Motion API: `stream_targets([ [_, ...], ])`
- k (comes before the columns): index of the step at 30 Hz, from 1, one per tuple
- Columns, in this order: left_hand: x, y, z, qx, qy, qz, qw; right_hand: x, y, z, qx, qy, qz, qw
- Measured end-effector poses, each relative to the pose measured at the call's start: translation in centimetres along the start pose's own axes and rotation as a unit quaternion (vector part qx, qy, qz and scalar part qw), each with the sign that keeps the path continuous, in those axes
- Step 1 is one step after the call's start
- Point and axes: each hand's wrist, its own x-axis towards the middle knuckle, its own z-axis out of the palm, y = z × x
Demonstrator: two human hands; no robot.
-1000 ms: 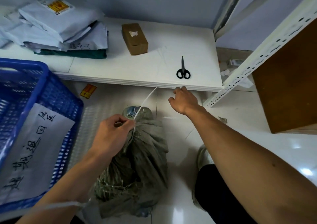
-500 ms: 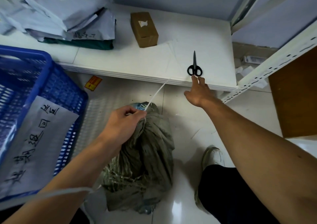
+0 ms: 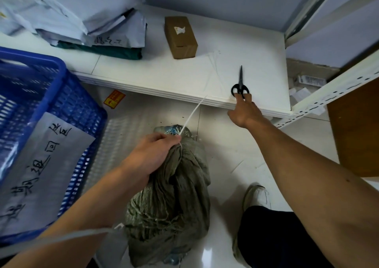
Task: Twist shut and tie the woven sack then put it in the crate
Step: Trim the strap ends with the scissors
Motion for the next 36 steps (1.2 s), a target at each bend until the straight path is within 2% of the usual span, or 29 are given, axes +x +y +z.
stream_targets([
  [7, -0.2, -0.1, 0.4, 0.015, 0.002, 0.019, 1.0, -0.8, 0.6, 0.7, -0.052, 0.106, -0.002, 0.993],
  [13, -0.6, -0.5, 0.3, 0.035, 0.01, 0.021, 0.999, -1.6, 1.3, 1.0, -0.094, 0.123, -0.006, 0.988],
  [17, -1.0, -0.6, 0.2, 0.053, 0.017, 0.032, 0.998, -2.0, 0.8, 0.4, -0.073, 0.157, -0.019, 0.985],
  [22, -2.0, -1.2, 0.5, 0.049, 0.031, 0.039, 0.998, -3.8, -0.3, -1.6, 0.035, 0.145, 0.016, 0.989],
  [27, -4.0, -2.0, 0.5, 0.027, 0.035, 0.048, 0.998, -8.6, -1.3, -3.0, 0.238, 0.06, 0.018, 0.969],
  [30, -5.8, -2.9, 0.5, 0.003, 0.041, 0.075, 0.996, -13.6, -2.7, -4.1, 0.348, 0.026, -0.018, 0.937],
  [36, -11.5, -4.6, -0.1, -0.016, 0.047, 0.109, 0.993, -24.9, -3.5, -5.0, 0.522, 0.042, -0.034, 0.851],
])
